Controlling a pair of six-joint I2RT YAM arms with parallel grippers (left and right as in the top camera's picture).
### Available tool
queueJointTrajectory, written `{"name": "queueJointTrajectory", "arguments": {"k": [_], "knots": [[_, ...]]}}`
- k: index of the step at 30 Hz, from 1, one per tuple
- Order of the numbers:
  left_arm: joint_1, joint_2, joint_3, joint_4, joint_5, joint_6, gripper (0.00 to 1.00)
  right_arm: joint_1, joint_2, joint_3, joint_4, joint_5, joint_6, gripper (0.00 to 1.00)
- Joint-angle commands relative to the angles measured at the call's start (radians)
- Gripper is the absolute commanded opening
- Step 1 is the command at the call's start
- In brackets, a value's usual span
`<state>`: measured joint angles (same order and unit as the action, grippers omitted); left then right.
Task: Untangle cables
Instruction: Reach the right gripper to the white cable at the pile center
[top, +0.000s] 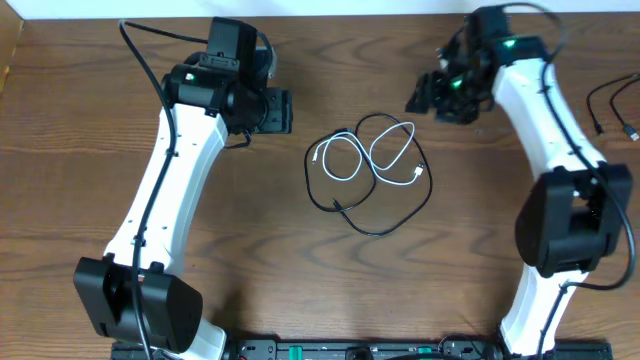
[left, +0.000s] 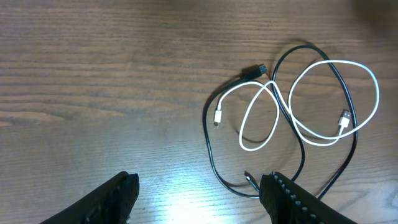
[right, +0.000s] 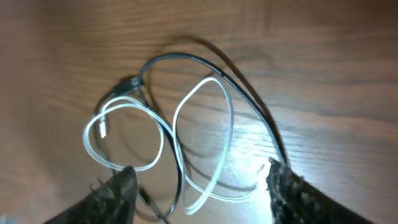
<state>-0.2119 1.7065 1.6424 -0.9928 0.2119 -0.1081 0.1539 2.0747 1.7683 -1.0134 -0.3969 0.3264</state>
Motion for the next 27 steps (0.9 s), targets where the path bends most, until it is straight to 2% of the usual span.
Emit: {"name": "queueJointTrajectory", "arguments": {"k": [1, 6, 10, 12, 16, 20, 27], "knots": [[0.004, -0.004, -0.004, -0.005, 0.012, -0.005, 0.68, 0.051, 0.005, -0.077, 0.055, 0.072, 0.138, 0.56], [0.004, -0.004, -0.004, -0.004, 0.012, -0.006, 0.68, 0.103, 0.005, -0.179, 0.166, 0.084, 0.183, 0.45], [0.004, -0.003, -0.004, -0.004, 0.012, -0.005, 0.68, 0.129, 0.005, -0.215, 0.223, 0.077, 0.181, 0.28], [0.004, -0.003, -0.004, -0.004, 0.012, -0.006, 0.68, 0.143, 0.005, -0.214, 0.245, 0.067, 0.145, 0.26], [0.004, -0.002, -0.004, -0.004, 0.012, -0.005, 0.68, 0.173, 0.005, -0.214, 0.315, -0.026, 0.072, 0.32], [0.004, -0.001, -0.004, -0.004, 0.012, -0.005, 0.68, 0.206, 0.005, -0.214, 0.354, -0.032, 0.06, 0.4], [0.004, -0.001, -0.004, -0.004, 0.013, -0.006, 0.68, 0.306, 0.008, -0.215, 0.406, -0.009, 0.01, 0.64]]}}
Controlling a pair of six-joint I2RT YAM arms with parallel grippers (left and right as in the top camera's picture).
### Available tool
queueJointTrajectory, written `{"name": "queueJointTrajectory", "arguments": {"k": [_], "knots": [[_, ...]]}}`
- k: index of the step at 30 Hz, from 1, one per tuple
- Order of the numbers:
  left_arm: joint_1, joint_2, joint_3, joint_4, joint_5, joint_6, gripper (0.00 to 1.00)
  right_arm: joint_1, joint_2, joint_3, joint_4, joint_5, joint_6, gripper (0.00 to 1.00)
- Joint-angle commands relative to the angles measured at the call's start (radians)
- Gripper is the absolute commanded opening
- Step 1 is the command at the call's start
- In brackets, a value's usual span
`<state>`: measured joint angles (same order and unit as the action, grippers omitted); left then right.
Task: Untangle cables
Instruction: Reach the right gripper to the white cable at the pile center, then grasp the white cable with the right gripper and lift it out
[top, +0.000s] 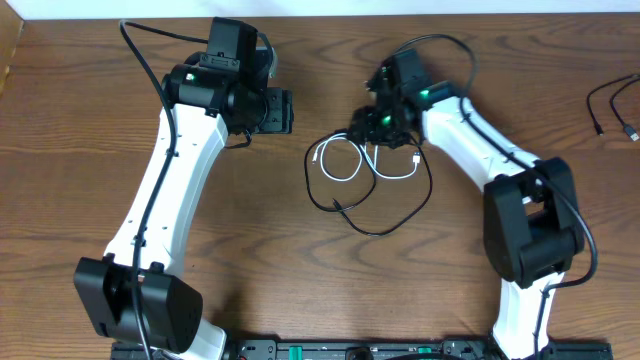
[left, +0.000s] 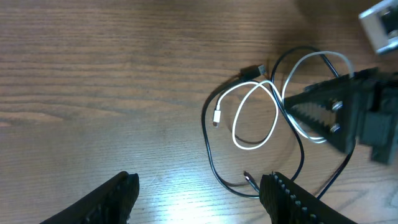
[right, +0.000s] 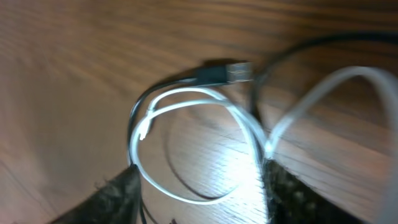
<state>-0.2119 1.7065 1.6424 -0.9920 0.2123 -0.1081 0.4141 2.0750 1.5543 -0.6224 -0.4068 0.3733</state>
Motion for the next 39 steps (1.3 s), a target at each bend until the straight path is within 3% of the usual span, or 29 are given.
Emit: {"name": "queueJointTrajectory", "arguments": {"k": [1, 13, 24, 31, 39], "knots": [[0.004, -0.001, -0.004, -0.005, 0.012, -0.006, 0.68, 0.061, 0.01, -0.001, 0.026, 0.01, -0.037, 0.64], [0.004, -0.001, -0.004, -0.006, 0.012, -0.006, 0.68, 0.189, 0.13, -0.001, 0.114, 0.103, 0.061, 0.61], [0.004, -0.001, -0.004, -0.006, 0.012, -0.005, 0.68, 0.257, 0.136, -0.001, 0.09, 0.298, -0.02, 0.55], [0.004, -0.001, -0.004, -0.007, 0.012, -0.006, 0.68, 0.323, 0.138, -0.001, 0.059, 0.522, -0.023, 0.4], [0.004, -0.001, -0.004, -0.021, 0.012, -0.005, 0.68, 0.349, 0.138, -0.003, 0.014, 0.57, -0.007, 0.09]]}}
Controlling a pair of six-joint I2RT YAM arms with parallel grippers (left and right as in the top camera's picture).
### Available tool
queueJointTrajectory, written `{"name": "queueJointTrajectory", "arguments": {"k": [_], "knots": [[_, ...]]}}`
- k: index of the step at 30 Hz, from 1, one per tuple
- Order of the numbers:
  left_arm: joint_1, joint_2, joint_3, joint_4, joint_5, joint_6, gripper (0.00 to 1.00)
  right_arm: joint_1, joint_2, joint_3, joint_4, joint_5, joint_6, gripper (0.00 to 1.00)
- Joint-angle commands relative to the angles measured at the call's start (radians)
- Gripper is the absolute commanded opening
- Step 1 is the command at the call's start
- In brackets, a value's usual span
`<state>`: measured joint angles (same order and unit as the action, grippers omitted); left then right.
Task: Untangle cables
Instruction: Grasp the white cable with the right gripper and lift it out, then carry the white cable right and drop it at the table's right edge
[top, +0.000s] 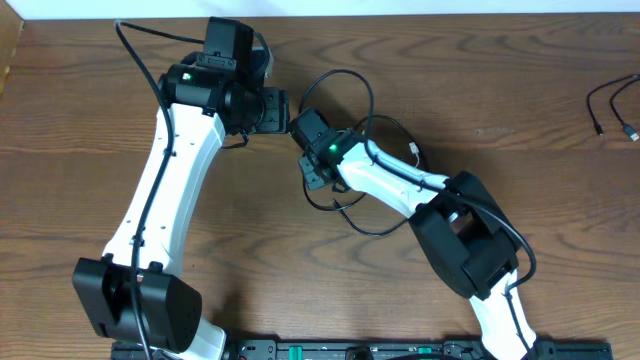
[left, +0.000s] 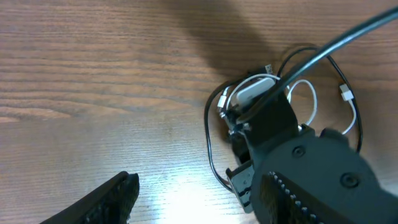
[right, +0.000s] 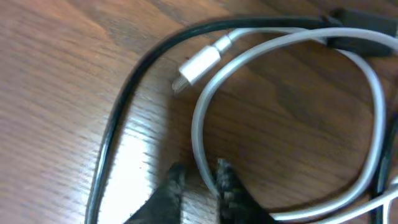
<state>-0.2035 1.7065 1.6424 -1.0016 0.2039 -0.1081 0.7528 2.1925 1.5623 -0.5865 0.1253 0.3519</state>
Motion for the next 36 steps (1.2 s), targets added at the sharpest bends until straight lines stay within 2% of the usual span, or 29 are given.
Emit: {"name": "queueJointTrajectory", "arguments": {"k": [1, 2, 7, 14, 20, 25, 32, 36], "knots": [[-0.004, -0.001, -0.004, -0.011, 0.02, -0.005, 0.68, 0.01, 0.021, -0.011, -0.032, 0.037, 0.015, 0.06], [-0.004, -0.001, -0.004, -0.011, 0.02, -0.005, 0.68, 0.008, 0.021, -0.011, -0.04, 0.039, 0.018, 0.02], [-0.004, -0.001, -0.004, -0.011, 0.02, -0.005, 0.68, -0.026, -0.015, 0.01, -0.087, 0.009, 0.044, 0.01], [-0.004, -0.001, -0.004, -0.011, 0.02, -0.005, 0.68, -0.151, -0.243, 0.143, -0.201, -0.167, -0.044, 0.01], [-0.004, -0.001, -0.004, -0.007, 0.02, -0.005, 0.68, -0.328, -0.431, 0.31, -0.248, -0.326, -0.023, 0.01], [-0.004, -0.001, -0.004, -0.007, 0.02, -0.005, 0.68, -0.491, -0.509, 0.476, -0.244, -0.446, 0.022, 0.01], [-0.004, -0.001, -0.004, -0.007, 0.02, -0.005, 0.68, -0.719, -0.528, 0.723, -0.225, -0.442, 0.063, 0.01], [-0.004, -0.001, -0.004, -0.007, 0.02, -0.005, 0.68, -0.851, -0.528, 0.774, -0.246, -0.435, 0.062, 0.01]]}}
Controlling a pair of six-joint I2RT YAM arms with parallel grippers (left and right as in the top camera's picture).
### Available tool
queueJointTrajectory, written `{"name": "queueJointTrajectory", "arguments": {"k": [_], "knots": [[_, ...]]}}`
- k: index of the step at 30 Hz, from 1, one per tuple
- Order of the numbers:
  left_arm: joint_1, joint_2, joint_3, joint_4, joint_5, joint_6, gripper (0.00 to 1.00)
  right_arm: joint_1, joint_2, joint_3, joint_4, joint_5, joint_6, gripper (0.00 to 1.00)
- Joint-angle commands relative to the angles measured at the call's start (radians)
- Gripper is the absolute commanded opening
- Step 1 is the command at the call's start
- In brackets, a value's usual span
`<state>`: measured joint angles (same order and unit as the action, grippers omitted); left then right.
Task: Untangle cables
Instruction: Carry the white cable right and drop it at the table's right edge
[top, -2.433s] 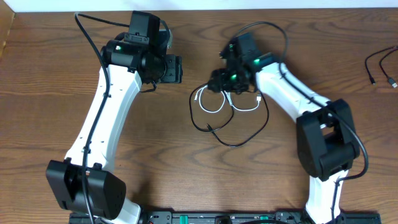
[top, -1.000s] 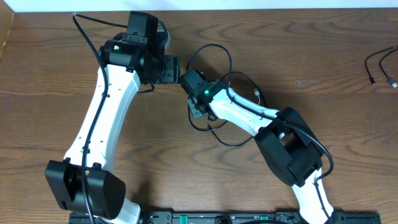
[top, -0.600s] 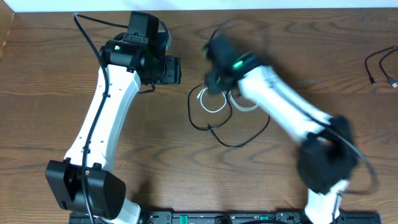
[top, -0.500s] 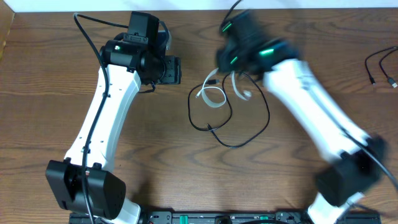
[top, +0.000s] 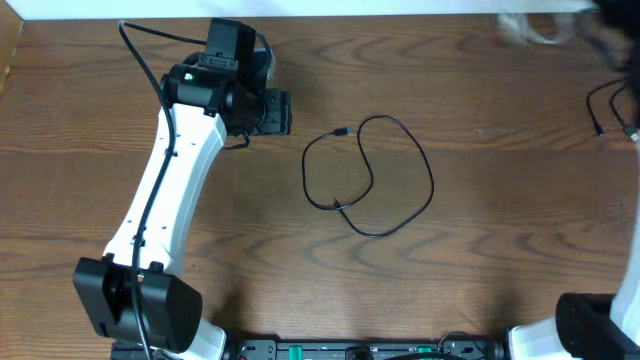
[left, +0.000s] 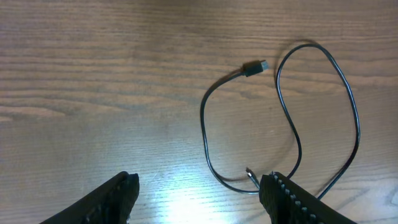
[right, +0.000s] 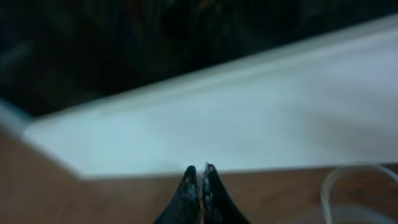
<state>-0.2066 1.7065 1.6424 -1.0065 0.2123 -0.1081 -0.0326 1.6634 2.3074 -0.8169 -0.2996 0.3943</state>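
A black cable (top: 372, 176) lies alone in loose loops at mid-table, and the left wrist view shows it too (left: 287, 106), its plug end up top. My left gripper (left: 199, 196) hovers open over the wood to its left, near the back. At the back right edge a blurred white cable (top: 532, 27) hangs in the air. My right gripper (right: 201, 177) has its fingers pressed together, with a loop of white cable (right: 348, 190) beside them; it is shut on that cable.
More dark cables (top: 608, 104) lie at the table's right edge. The left arm (top: 165, 190) stretches along the left side of the table. A pale wall (right: 249, 118) runs behind the table's back edge.
My right gripper was shut on the white cable among the loops at mid-table; now it is at the back right edge with the white cable lifted away. The black cable stays alone.
The white and black cables lay tangled at mid-table with my right gripper open at the back right. Then it stood open over the loops, then shut on the white cable at their left. Now the white cable is off the black one. The left arm stayed put.
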Motion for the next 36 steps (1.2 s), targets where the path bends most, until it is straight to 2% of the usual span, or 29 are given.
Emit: {"name": "queueJointTrajectory", "arguments": {"k": [1, 12, 23, 24, 25, 27, 32, 36], "knots": [[-0.001, -0.001, -0.004, -0.002, 0.012, -0.005, 0.68, -0.099, 0.001, 0.029, -0.032, 0.005, 0.02, 0.01], [-0.001, -0.001, -0.004, -0.002, 0.012, -0.005, 0.68, -0.397, 0.027, -0.005, -0.352, 0.299, -0.018, 0.01], [-0.001, -0.001, -0.004, -0.002, 0.012, -0.005, 0.68, -0.596, 0.028, -0.204, -0.385, 0.39, -0.036, 0.02], [-0.001, -0.001, -0.004, -0.002, 0.012, -0.006, 0.68, -0.599, 0.028, -0.232, -0.367, 0.398, -0.036, 0.08], [-0.001, -0.001, -0.004, -0.002, 0.012, -0.005, 0.68, -0.602, 0.028, -0.258, -0.348, 0.399, -0.036, 0.22], [-0.001, -0.001, -0.004, -0.002, 0.012, -0.005, 0.68, -0.603, 0.029, -0.314, -0.31, 0.398, -0.037, 0.99], [-0.002, -0.001, -0.004, -0.003, 0.012, -0.005, 0.68, -0.591, 0.03, -0.34, -0.296, 0.301, -0.044, 0.99], [-0.001, -0.001, -0.004, -0.005, 0.012, -0.005, 0.68, -0.572, 0.03, -0.34, -0.307, 0.286, -0.114, 0.99]]}}
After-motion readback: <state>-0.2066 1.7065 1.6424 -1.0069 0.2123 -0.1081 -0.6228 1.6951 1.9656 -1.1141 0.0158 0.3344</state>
